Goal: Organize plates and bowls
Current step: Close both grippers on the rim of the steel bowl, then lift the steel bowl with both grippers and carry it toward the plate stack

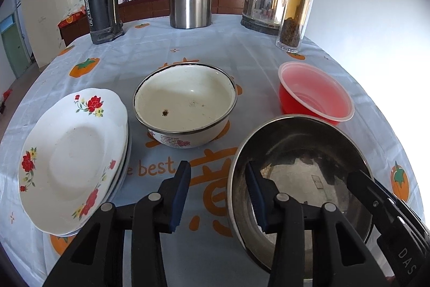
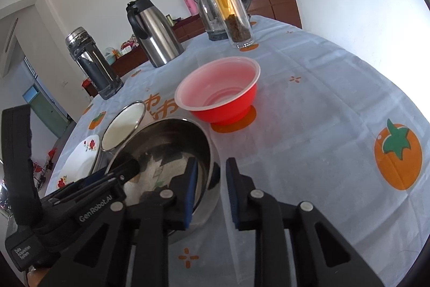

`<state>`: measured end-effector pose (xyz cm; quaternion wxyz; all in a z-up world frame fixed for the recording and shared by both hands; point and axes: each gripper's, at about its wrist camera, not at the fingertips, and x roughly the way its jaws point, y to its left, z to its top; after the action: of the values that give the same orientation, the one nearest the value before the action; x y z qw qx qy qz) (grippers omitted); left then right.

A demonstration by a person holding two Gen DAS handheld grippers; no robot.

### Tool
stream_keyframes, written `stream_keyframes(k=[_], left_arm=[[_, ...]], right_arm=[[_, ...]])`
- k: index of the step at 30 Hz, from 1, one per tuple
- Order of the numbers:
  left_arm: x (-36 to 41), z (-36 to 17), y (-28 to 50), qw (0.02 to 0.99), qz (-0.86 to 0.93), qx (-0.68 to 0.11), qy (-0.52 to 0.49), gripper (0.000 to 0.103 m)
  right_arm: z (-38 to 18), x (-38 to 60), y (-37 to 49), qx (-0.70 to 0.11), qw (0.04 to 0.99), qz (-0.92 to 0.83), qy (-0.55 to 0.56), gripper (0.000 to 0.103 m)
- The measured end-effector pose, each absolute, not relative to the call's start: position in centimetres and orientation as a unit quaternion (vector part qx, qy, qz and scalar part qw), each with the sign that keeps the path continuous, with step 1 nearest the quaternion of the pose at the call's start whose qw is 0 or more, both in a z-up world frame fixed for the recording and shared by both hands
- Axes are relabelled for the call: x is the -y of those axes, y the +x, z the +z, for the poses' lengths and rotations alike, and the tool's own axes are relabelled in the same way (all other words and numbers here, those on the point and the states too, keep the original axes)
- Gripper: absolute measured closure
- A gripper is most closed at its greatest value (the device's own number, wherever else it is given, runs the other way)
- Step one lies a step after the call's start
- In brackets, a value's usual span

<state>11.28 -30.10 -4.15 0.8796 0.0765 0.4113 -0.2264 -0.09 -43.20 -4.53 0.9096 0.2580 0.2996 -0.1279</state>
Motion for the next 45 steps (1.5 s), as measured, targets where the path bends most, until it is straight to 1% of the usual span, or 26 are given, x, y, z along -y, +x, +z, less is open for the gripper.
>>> stream_keyframes(k=[2,4,8,12,18,28,37,45], left_arm=[[30.2,-4.3,11.4,0.879,-0.226,-0.413,0.078,0.058],[30.3,-4.4,11.4,0.879,-0.228,-0.412,0.077,0.061],[30.6,-4.4,11.2,0.881,-0.226,-0.406,0.086,0.064],[31.0,-4.5,10.9,0.881,-0.232,-0.403,0.086,0.073],[31.3,-4.8,11.0,0.878,-0.241,-0.406,0.077,0.08],[31.1,-4.6,10.8,0.881,-0.239,-0.402,0.07,0.081],[29.5,-4.0,10.0,0.88,-0.237,-0.406,0.068,0.082],[27.7,-3.9,7.8,0.88,-0.236,-0.407,0.066,0.082]], right_arm=[[-4.6,43.1,0.0,-0.297,0.91,-0.132,0.258,0.086],[-4.6,43.1,0.0,-0.294,0.91,-0.133,0.262,0.086],[-4.6,42.9,0.0,-0.289,0.912,-0.139,0.255,0.086],[-4.6,42.8,0.1,-0.284,0.914,-0.142,0.253,0.086],[-4.7,42.5,0.1,-0.278,0.917,-0.147,0.245,0.086],[-4.9,42.2,-0.1,-0.272,0.922,-0.15,0.231,0.086],[-4.9,41.8,-0.9,-0.282,0.913,-0.134,0.261,0.089],[-4.1,39.9,-2.7,-0.281,0.914,-0.133,0.261,0.089]])
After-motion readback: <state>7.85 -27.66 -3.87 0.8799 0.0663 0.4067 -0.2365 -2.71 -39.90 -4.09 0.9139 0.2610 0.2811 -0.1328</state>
